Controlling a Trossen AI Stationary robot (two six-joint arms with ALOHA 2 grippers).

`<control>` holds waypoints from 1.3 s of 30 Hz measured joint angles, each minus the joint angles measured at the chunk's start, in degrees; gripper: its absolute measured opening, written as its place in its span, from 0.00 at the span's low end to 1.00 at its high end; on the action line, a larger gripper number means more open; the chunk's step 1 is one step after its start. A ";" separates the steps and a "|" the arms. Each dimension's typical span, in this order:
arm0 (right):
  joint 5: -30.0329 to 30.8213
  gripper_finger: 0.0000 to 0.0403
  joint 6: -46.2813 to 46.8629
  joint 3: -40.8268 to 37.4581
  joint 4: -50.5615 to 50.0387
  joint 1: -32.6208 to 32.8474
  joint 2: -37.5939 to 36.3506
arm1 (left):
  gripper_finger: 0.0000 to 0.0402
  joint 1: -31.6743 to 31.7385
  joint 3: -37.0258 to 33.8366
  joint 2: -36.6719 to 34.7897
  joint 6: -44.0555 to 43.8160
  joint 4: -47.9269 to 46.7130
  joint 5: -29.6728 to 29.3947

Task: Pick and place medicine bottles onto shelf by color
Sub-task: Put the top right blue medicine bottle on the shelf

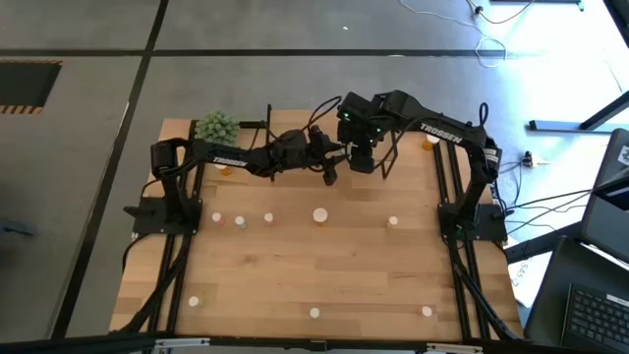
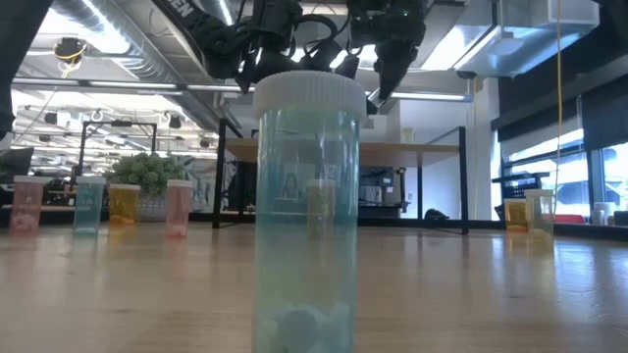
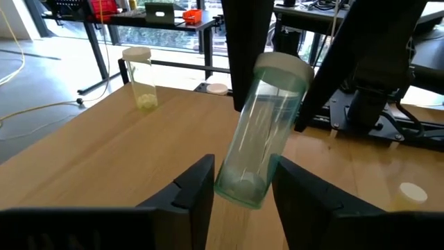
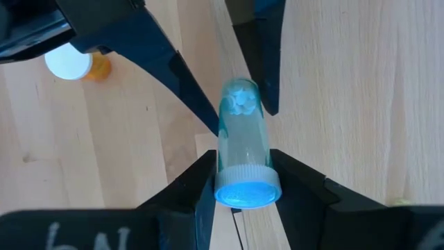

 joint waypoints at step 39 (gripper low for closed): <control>6.95 0.40 -1.44 0.00 -0.13 0.04 -0.09 | 0.32 0.07 0.00 -0.04 -0.09 0.10 -0.59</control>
